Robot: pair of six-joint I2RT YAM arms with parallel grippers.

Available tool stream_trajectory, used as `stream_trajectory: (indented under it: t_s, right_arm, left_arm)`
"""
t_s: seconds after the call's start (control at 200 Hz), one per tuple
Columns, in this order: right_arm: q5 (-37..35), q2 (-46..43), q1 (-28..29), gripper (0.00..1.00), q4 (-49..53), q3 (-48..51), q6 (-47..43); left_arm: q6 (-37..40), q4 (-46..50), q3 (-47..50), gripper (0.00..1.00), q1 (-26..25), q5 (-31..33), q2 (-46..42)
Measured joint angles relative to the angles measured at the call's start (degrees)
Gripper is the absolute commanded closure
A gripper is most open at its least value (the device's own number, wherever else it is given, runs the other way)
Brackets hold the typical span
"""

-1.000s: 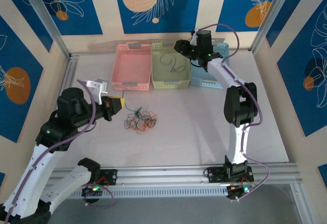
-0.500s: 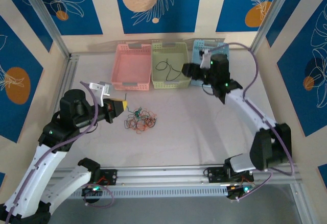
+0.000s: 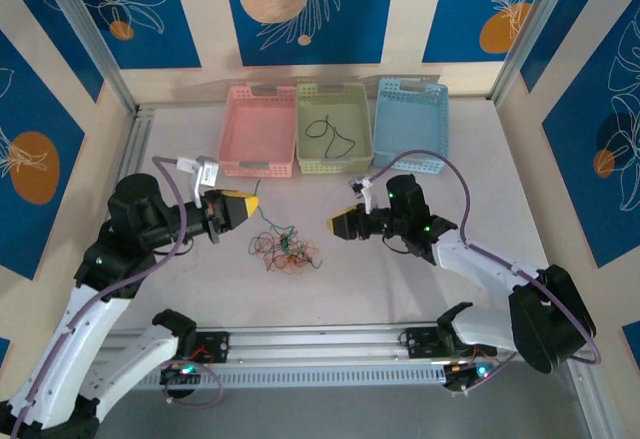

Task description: Untangle the cables

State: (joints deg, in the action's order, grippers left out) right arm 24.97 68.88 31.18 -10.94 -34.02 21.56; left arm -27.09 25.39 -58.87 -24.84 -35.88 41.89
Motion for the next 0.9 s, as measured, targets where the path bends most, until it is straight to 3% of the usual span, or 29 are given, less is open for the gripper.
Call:
stream_trajectory:
  t_s: [0.195, 0.52, 0.9]
  right_arm:
    - [3.21, 0.61, 6.03, 0.49, -4.11, 0.28, -7.54]
    - [3.76, 3.28, 10.19, 0.49, -7.67, 0.26, -17.42]
    - [-0.85, 3.63, 12.0, 0.6, -12.63, 0.26, -25.83]
  left_arm:
    - [0.04, -0.52, -1.99, 1.0, 0.0, -2.36, 1.64]
    - [-0.24, -3.34, -4.87, 1.0, 0.0, -6.86, 2.89]
    - [-2.64, -7.04, -5.84, 1.0, 0.0, -10.45, 3.72]
